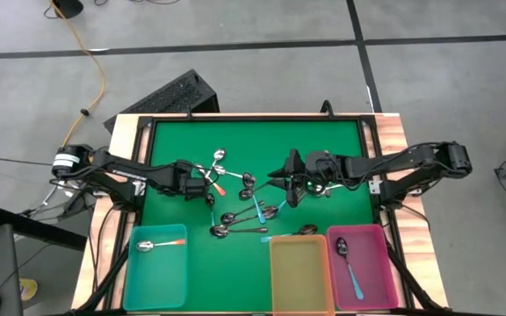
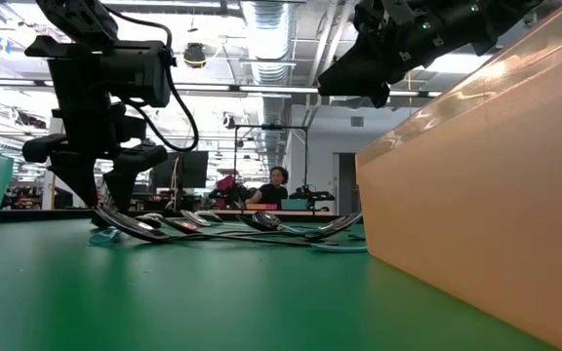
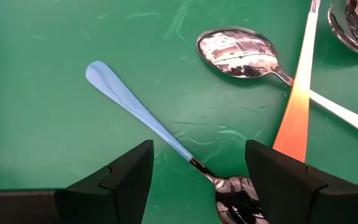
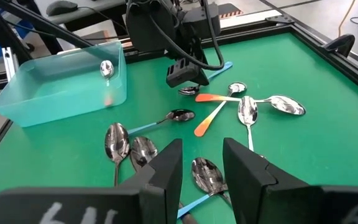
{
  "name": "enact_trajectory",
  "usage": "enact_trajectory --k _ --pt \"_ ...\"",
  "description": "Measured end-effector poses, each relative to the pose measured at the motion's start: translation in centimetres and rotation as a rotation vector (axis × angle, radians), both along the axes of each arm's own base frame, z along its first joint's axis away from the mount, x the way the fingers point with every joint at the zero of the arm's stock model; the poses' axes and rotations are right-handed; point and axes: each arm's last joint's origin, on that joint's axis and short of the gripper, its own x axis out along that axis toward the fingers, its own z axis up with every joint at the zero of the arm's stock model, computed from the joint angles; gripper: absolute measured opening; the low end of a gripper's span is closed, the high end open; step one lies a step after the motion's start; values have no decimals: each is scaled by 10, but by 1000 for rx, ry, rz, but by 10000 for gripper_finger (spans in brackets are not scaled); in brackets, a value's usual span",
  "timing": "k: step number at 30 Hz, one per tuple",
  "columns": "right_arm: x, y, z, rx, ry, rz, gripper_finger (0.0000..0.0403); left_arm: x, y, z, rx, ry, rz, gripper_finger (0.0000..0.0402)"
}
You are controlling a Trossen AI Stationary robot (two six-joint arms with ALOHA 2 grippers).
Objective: Sort silverware by color (type)
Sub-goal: Put the black spoon into the orange bin
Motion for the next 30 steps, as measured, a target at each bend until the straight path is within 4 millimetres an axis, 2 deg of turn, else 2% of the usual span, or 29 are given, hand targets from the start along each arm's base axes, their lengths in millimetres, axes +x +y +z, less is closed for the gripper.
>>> enact_trajectory --k 27,30 --pt "-1 -1 -2 10 22 -6 127 1 0 0 16 14 -41 238" --pt "-1 -2 -2 6 23 -61 127 4 0 0 19 5 -76 238"
